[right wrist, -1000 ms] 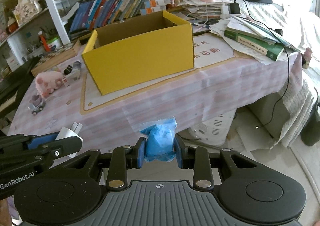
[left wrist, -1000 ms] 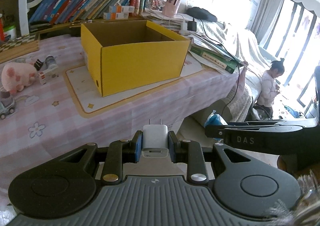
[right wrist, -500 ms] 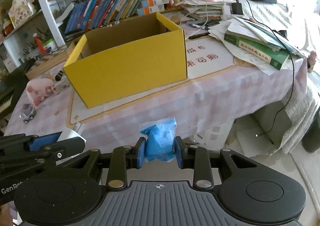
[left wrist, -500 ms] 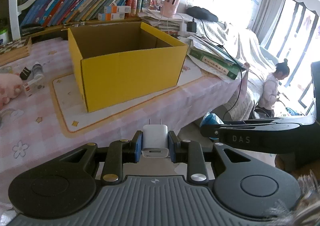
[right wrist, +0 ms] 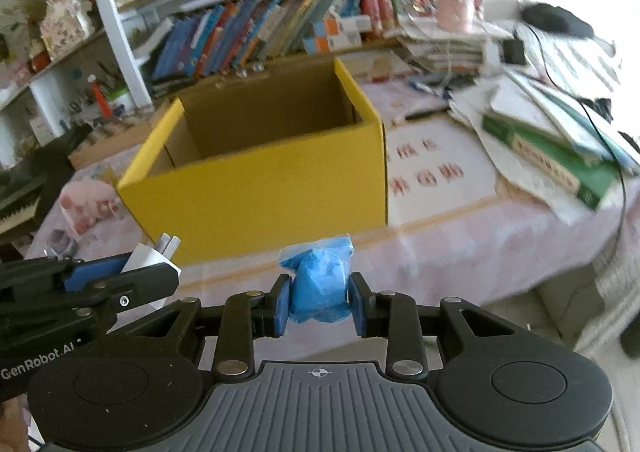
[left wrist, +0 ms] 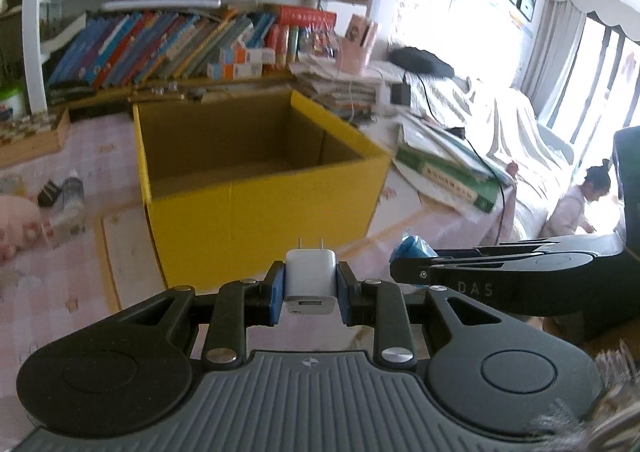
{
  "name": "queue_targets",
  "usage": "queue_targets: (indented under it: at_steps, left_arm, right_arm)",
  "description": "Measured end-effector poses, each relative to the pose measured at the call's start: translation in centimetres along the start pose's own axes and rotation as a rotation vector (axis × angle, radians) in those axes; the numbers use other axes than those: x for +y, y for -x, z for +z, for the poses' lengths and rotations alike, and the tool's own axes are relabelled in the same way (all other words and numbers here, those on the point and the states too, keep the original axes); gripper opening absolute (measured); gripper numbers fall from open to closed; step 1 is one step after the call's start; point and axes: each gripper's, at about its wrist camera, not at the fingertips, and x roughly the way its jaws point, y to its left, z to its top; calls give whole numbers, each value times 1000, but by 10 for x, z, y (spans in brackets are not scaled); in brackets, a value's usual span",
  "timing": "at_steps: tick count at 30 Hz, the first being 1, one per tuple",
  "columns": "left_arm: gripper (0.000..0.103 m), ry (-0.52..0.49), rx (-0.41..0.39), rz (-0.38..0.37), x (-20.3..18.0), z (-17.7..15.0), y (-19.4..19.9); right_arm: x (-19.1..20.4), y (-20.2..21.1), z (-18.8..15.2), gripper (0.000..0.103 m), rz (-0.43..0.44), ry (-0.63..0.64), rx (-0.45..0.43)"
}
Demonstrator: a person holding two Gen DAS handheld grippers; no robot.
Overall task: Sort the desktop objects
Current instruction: 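Lift and carry the charger and blue cloth with both tools toward the yellow box, then lower both tools into the yellow box and open both grippers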
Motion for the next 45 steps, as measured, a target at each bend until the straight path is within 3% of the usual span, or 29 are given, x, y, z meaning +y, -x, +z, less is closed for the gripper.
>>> queue_targets:
  at_steps: [12, 19, 27, 31, 39, 45]
  left_arm:
    - [24, -21, -91, 74, 10, 63, -18]
    - [24, -36, -39, 111, 26, 97, -51]
    - [24, -107, 77, 178, 50, 129, -111]
    - [25, -137, 132, 219, 57, 134, -143]
    - [24, -180, 271, 227, 73, 139, -195]
    - [24, -149, 371, 194, 84, 137, -212]
  right_arm:
    - [6, -23, 69, 30, 137, 140, -92]
    - [15, -59, 103, 30, 181, 280, -74]
    - [34, -115, 133, 30, 210, 507, 18]
    - [49, -150, 140, 30, 229, 666, 113]
    - [69, -208, 143, 30, 238, 890, 263]
    - [70, -234, 142, 30, 245, 940, 389]
